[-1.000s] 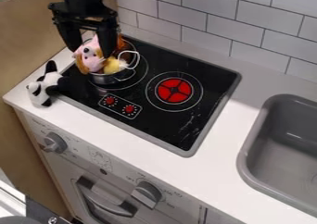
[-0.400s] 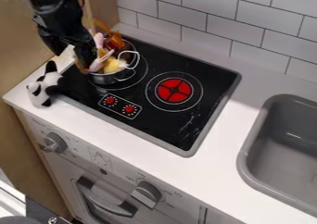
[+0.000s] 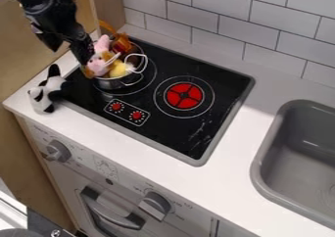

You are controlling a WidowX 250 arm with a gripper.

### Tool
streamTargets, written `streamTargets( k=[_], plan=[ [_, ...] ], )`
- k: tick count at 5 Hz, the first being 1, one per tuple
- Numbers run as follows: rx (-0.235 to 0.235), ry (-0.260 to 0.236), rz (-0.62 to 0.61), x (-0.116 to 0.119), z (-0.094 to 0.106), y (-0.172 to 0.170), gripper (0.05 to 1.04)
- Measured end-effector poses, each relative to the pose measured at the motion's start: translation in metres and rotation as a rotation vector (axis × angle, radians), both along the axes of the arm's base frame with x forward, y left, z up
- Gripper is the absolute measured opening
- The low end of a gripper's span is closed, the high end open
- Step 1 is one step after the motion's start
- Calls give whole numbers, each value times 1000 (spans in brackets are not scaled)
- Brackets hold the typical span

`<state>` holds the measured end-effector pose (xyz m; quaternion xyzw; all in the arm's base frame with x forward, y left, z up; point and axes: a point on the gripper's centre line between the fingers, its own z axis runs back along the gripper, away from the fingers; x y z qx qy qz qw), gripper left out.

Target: Put the stuff toy to the bottom right corner of the burner

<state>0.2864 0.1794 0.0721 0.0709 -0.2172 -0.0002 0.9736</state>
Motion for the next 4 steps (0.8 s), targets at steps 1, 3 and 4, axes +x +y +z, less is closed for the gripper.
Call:
streamTargets(
  k=[1,3,4],
  plan=[
    [-21,-10,0,7,-2,1,996],
    [-85,2,39,17,-6,-16,996],
    [-105,-11,55,23,-9,-25,996]
  ],
)
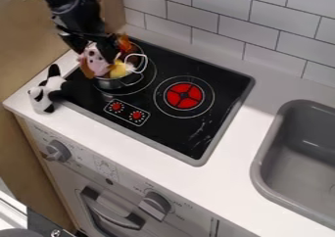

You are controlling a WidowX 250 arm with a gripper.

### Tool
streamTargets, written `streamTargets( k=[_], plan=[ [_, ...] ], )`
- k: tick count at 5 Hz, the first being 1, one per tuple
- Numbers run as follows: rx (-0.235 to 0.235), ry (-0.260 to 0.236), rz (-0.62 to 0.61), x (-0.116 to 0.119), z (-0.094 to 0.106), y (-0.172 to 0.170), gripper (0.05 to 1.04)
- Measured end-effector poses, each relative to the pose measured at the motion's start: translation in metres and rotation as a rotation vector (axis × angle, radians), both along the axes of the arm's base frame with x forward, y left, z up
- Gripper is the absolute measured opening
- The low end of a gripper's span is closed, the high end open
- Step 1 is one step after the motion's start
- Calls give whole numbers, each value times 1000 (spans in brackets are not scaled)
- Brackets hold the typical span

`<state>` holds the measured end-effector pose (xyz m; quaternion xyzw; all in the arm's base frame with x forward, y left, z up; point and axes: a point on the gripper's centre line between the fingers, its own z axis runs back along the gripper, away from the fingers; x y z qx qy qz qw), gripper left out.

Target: Put the stuff toy to the bottom right corner of the burner

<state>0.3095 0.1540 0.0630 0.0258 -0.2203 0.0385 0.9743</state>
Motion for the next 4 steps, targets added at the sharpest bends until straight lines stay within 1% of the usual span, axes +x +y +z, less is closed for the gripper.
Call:
streamTargets(
  k=[1,2,3,4],
  plan=[
    [-16,-15,25,1,-6,-4,996],
    [-19,-28,28,5,-10,-5,996],
    [-26,-33,44,4,-12,-6,952],
    [-41,-26,50,2,-13,-7,686]
  ],
)
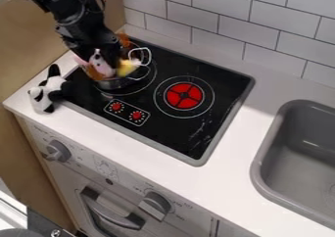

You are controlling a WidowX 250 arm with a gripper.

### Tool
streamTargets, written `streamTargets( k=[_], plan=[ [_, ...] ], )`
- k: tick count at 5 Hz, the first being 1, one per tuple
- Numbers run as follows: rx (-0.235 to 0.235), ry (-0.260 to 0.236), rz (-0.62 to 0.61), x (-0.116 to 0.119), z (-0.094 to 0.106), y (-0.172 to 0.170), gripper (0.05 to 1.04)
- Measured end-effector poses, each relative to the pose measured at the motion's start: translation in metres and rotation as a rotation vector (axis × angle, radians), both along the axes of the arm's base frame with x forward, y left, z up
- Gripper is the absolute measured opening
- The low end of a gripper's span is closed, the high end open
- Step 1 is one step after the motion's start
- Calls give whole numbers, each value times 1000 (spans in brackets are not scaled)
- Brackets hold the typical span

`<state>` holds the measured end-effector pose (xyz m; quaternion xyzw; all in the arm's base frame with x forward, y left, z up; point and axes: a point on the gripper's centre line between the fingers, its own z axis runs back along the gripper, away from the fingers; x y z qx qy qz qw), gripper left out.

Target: Put the stuff toy to the bottom right corner of the burner

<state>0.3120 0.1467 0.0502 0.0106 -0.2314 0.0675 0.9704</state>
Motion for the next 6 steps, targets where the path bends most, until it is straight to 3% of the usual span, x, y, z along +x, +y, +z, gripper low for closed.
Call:
streamTargets(
  k=[1,2,3,4,5,6],
  plan=[
    [-37,19,-4,-3,-1,-4,426],
    [-57,36,-5,-5,0,-6,241],
    [-79,42,-6,-6,2,-6,137],
    [-97,72,-10,-9,12,-7,96],
    [-90,91,18,-12,39,-7,96],
    [-100,141,53,-17,61,-21,96]
  ],
)
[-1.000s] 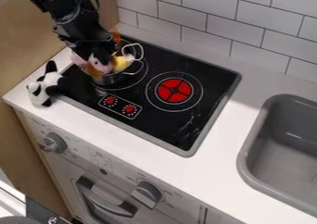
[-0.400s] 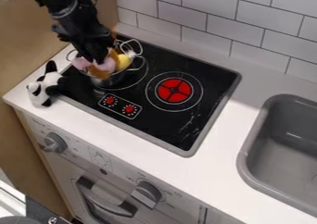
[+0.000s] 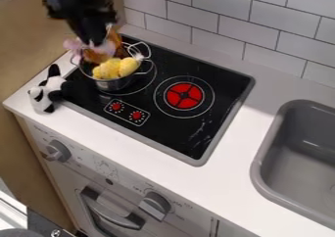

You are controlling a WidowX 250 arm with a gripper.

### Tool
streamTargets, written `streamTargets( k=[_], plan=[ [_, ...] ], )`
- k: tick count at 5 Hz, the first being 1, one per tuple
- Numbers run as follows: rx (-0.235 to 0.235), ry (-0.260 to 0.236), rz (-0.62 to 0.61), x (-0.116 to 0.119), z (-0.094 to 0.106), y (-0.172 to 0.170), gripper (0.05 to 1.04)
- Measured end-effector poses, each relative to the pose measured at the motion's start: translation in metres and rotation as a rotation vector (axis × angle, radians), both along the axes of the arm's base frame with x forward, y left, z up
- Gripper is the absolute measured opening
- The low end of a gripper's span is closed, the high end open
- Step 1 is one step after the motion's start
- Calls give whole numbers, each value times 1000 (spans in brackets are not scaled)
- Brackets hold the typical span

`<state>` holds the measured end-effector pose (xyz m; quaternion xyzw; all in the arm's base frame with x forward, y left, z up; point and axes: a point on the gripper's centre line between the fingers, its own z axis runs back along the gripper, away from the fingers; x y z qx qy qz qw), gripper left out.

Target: Put the stuff toy to the bottom right corner of the burner

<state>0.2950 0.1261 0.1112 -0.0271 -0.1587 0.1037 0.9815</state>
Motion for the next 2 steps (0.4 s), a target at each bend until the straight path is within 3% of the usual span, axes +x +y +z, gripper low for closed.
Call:
streamTargets(
  k=[1,2],
  plan=[
    [-6,8,53,0,15,-23,96],
    [-32,3,128,1,12,-58,96]
  ],
)
